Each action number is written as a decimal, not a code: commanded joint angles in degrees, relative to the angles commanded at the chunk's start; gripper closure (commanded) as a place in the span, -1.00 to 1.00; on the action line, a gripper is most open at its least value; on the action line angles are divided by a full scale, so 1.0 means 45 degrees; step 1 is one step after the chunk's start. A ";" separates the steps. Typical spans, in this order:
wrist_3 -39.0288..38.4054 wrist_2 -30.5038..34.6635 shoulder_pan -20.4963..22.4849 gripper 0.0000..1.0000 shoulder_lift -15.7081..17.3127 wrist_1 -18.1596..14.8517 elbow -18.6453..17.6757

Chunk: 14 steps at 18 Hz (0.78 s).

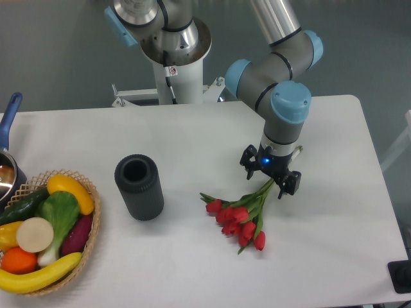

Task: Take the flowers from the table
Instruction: 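Lower the gripper onto the stems and close it around them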

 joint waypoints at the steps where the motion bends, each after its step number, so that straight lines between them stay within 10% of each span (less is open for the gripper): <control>1: 0.0000 0.0078 -0.0020 -1.00 -0.0079 0.0019 -0.0019; 14: 0.0000 0.0273 -0.0293 -1.00 -0.0704 0.0078 0.0020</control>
